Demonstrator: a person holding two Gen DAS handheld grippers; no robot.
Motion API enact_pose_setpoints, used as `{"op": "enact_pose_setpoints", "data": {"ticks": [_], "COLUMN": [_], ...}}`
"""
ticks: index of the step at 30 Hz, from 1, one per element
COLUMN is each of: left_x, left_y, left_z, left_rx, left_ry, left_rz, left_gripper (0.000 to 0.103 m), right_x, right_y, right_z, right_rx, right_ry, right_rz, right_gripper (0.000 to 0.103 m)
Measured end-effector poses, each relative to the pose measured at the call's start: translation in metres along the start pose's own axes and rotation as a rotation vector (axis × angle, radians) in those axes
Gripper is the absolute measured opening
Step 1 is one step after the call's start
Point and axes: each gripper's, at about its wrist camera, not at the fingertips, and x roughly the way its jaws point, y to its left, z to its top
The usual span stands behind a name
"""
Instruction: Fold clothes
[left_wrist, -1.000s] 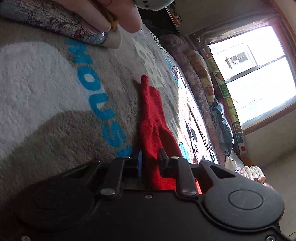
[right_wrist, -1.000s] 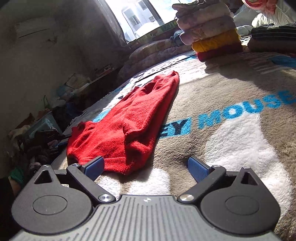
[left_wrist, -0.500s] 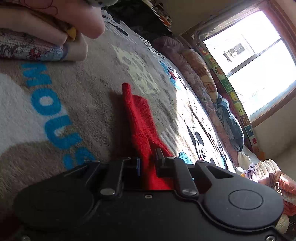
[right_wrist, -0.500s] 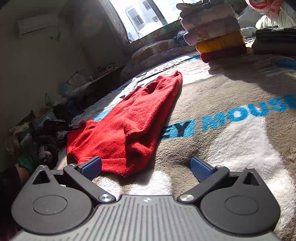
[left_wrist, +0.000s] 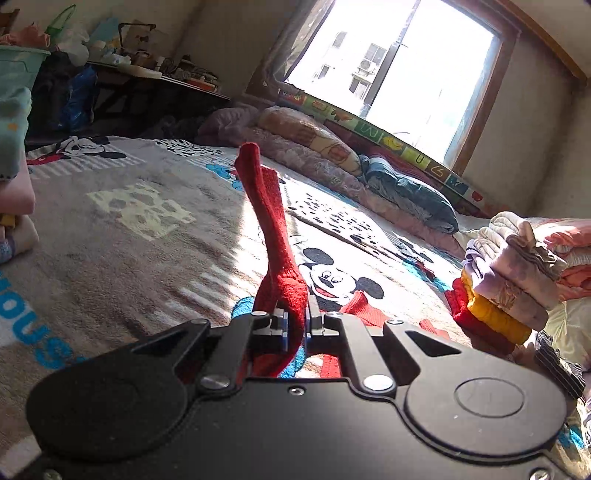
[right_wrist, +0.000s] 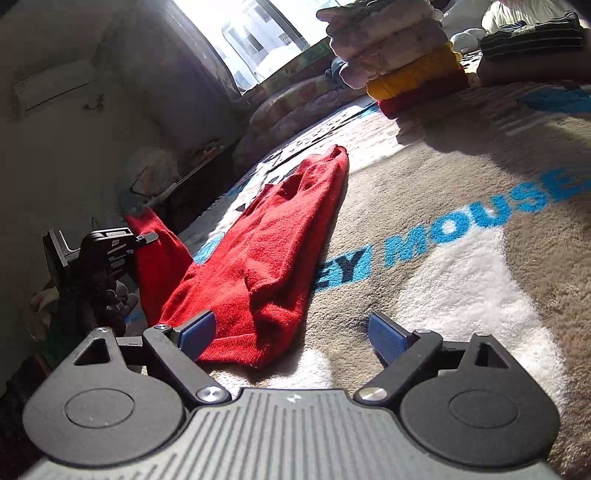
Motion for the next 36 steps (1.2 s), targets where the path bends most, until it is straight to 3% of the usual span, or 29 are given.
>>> {"op": "enact_pose_setpoints", "data": {"ticks": [12, 21, 29, 31, 33, 36], "left_x": [0.012, 0.014, 0.031, 0.038, 0.026, -0.009], "left_y": [-0.117, -0.198, -0.244, -0.247, -0.239, -0.212], "left_z": [-0.032, -0.05, -0.107, -0.123, -0.123, -0.105], "left_rx": [0.192, 0.318, 0.492, 0.536, 0.514, 0.423], "left_ry": [0.114, 0.142, 0.247, 0.347, 0.348, 0.286], "left_rz": [-0.099, -0.157, -0.176, -0.236, -0.286, -0.34], "left_gripper": [0.004, 0.003, 0.003, 0.019, 0.044, 0.052], "right_x": [-0.017, -0.023, -0.02, -0.02, -0.017, -0.01], "right_y": [-0.026, -0.035, -0.065, -0.074, -0.079, -0.079], "right_z": [0.016, 0.026, 0.025, 0.023, 0.022, 0.024], "right_rx": [0.175, 0.24, 0.422, 0.473, 0.496, 0.498], "right_ry": [-0.096, -0.146, -0.194, -0.206, -0.21, -0.203], "right_rz": [0.073, 0.138, 0.163, 0.161, 0.162, 0.163], "right_gripper": [0.088, 0.088, 0.088, 0.088, 0.088, 0.088]}}
